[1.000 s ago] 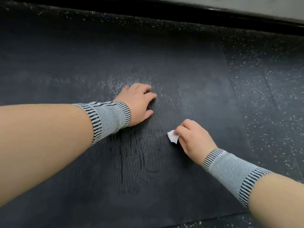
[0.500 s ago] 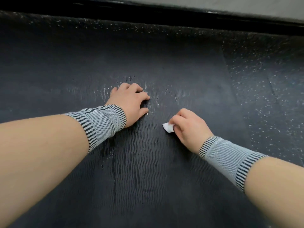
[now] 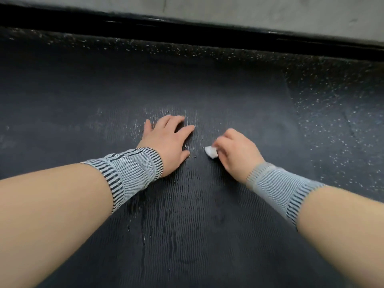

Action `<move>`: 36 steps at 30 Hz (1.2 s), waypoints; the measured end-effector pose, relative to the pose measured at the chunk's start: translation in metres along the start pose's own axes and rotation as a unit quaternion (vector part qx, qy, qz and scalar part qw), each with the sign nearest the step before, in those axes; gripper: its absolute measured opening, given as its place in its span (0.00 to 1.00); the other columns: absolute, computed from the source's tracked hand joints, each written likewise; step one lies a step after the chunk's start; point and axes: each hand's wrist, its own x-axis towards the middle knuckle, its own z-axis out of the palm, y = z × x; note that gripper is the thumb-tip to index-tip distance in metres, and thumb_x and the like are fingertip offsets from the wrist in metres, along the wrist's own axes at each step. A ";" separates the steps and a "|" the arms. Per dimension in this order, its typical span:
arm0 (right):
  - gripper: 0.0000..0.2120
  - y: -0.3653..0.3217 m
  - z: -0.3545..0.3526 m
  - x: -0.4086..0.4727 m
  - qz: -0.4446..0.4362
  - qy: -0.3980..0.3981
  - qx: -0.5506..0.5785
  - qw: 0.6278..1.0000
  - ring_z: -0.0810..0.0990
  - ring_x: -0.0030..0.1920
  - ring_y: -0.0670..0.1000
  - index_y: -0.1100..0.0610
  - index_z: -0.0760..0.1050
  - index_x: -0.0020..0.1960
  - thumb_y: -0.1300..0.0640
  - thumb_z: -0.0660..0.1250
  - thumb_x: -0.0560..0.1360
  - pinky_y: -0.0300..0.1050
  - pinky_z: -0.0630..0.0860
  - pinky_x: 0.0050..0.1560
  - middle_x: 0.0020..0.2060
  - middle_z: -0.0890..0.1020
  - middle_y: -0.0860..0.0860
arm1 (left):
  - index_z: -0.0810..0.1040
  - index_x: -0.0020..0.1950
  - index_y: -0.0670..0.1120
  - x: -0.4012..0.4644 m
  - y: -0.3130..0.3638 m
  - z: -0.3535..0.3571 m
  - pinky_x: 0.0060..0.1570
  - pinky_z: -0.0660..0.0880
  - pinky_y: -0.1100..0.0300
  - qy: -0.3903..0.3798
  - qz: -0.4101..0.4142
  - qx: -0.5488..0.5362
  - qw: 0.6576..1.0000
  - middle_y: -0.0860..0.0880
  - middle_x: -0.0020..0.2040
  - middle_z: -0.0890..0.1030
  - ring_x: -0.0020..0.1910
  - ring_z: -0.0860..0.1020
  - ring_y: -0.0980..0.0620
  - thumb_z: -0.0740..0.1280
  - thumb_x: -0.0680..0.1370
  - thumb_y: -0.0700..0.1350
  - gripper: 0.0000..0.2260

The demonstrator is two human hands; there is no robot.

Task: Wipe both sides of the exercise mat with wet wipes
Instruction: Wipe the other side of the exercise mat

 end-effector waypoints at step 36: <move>0.08 0.032 -0.006 0.099 0.017 0.040 -0.014 0.999 0.78 0.46 0.58 0.58 0.81 0.51 0.62 0.65 0.75 0.43 0.69 0.45 0.47 0.77 0.55 | 0.33 0.78 0.58 0.035 -0.025 -0.019 0.71 0.48 0.30 -0.134 -0.053 0.042 0.989 0.49 0.78 0.30 0.77 0.33 0.41 0.50 0.79 0.69 0.36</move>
